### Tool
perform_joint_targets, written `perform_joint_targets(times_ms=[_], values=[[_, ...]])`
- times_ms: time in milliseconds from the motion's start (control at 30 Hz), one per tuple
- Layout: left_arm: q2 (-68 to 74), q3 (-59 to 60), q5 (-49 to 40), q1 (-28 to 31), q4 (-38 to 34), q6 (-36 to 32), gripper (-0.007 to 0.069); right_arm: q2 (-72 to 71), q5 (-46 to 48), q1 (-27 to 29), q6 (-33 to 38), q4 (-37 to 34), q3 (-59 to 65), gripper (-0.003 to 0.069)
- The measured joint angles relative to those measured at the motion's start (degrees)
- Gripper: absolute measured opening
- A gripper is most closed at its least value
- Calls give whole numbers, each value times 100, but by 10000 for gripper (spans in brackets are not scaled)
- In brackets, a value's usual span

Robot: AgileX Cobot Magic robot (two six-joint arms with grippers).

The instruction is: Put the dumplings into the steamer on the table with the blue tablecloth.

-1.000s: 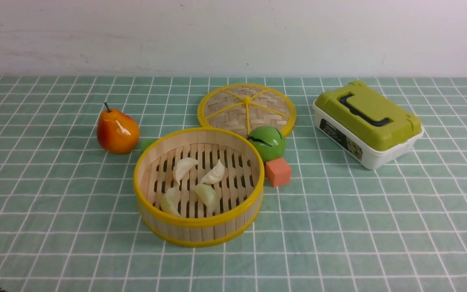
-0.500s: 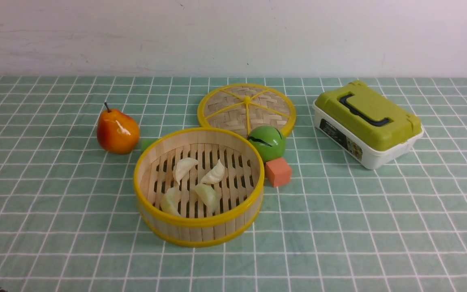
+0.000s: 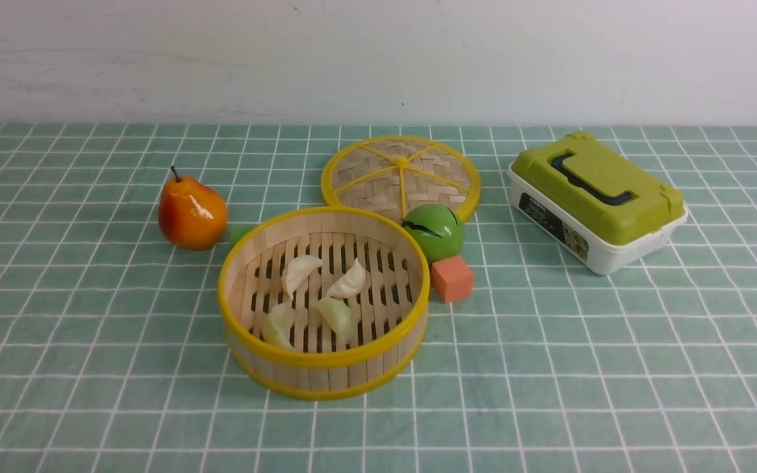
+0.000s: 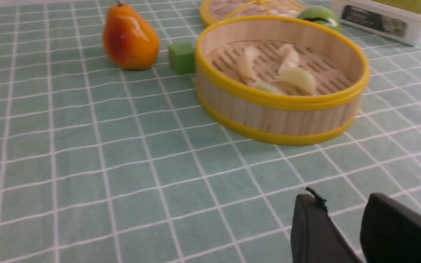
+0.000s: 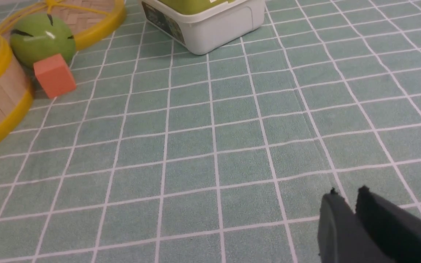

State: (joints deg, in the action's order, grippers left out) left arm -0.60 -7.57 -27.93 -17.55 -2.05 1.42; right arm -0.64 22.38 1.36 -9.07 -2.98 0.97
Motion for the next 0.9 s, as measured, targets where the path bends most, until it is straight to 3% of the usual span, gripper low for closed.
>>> perform_joint_targets(times_ms=[133, 267, 567, 900], values=[[0, 486, 876, 740, 0, 0, 125, 0, 0, 0, 0, -5, 0, 85], [0, 887, 1750, 1314, 0, 5, -2, 0, 0, 0, 0, -5, 0, 93], [0, 932, 541, 1747, -53, 11, -14, 0, 0, 0, 0, -5, 0, 104], [0, 932, 523, 1647, -67, 11, -14, 0, 0, 0, 0, -5, 0, 114]])
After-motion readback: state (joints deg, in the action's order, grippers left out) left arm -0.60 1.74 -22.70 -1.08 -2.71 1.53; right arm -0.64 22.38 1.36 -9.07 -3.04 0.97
